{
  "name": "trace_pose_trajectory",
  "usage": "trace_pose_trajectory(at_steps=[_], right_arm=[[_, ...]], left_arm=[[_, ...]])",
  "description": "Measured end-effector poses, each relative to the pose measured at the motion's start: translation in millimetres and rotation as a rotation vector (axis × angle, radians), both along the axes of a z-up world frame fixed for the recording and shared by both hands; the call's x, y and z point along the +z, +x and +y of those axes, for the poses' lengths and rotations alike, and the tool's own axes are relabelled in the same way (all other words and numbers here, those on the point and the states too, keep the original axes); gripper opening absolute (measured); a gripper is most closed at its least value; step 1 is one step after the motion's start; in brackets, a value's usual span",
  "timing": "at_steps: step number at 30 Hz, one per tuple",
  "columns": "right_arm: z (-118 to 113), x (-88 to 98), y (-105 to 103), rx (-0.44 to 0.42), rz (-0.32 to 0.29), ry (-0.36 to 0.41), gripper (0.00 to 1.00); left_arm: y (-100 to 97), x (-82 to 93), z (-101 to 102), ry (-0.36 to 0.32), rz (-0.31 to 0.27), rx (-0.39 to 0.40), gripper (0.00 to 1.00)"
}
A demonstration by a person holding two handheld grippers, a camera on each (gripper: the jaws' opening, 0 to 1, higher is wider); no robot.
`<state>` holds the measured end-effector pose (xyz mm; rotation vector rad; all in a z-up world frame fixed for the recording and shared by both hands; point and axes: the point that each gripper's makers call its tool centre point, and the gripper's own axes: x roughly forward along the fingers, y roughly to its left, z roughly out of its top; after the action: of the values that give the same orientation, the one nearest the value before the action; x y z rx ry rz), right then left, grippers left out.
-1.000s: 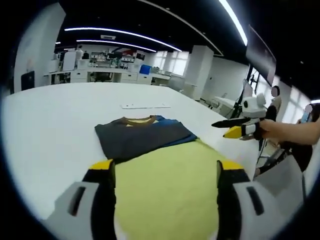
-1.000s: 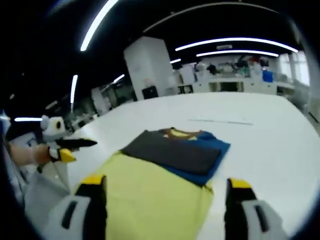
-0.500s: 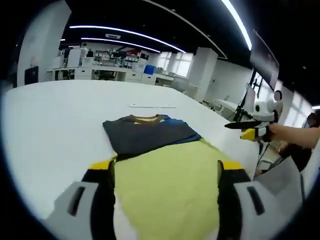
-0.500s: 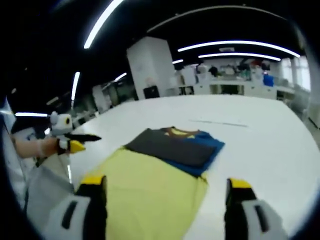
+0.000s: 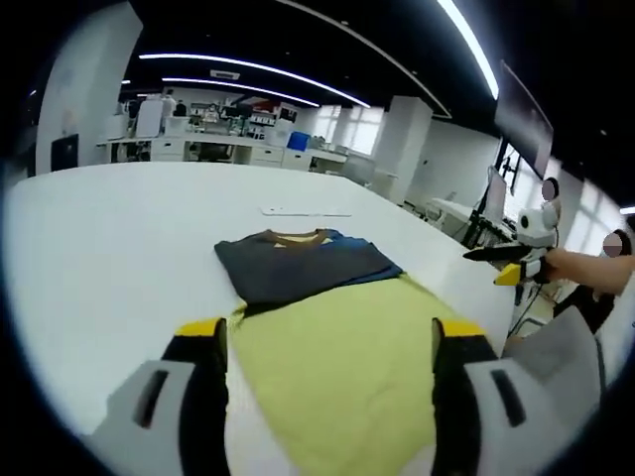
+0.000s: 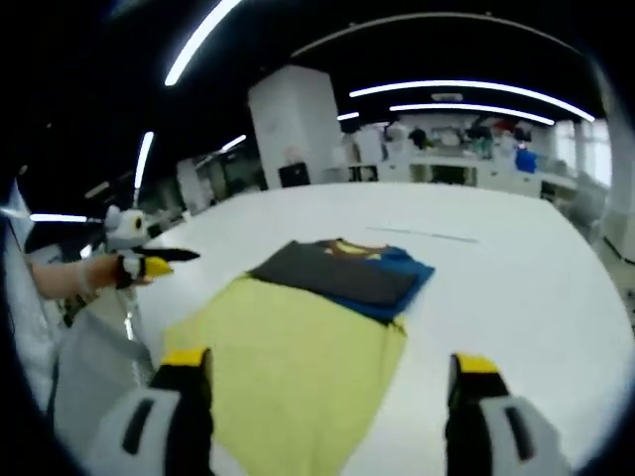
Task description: Fold the garment on the visible template until the final outline fits inside the template.
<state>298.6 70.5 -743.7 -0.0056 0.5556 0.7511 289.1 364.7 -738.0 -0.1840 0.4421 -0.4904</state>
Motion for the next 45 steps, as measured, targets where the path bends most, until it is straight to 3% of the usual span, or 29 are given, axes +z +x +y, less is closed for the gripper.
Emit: trace_pose_trajectory(at_steps=[6,9,11,18,33,42,45], right_arm=[[-3.9,4.2,-4.8,-0.003,-0.012,-0.013,0.98],[-8.2,1.7,-10.4,0.002,0.002,-0.027,0.89],[-10.1,0.5,-14.3,-0.008,0.008,-0.027,0.93],[-25.0,-8.7,-24.9,-0.028,0.035,-0.030,0.89],[-38.0,-43.9,-55.9,-0.026,0.138,-0.065,0.84],[-40.9,-65.0,-71.1,-0.001,0.203,-0.086,0.73],[-42.4,-69.8,-73.9,-0.001,0.224,-0.082,0.67]], left_arm=[[-8.7,-1.2,1.0,-0.003,0.000,0.006,0.81],[-12.2,-2.7,4.2,-0.006,0.006,0.011,0.80],[-14.5,-3.9,7.3,0.002,0.004,0.011,0.80],[-27.2,-12.5,11.7,0.004,0.023,0.021,0.79],[-63.4,-46.4,24.3,0.104,0.111,-0.021,0.71],[-85.5,-64.7,25.2,0.103,0.169,-0.024,0.68],[-90.1,-68.0,26.1,0.079,0.190,-0.027,0.61]])
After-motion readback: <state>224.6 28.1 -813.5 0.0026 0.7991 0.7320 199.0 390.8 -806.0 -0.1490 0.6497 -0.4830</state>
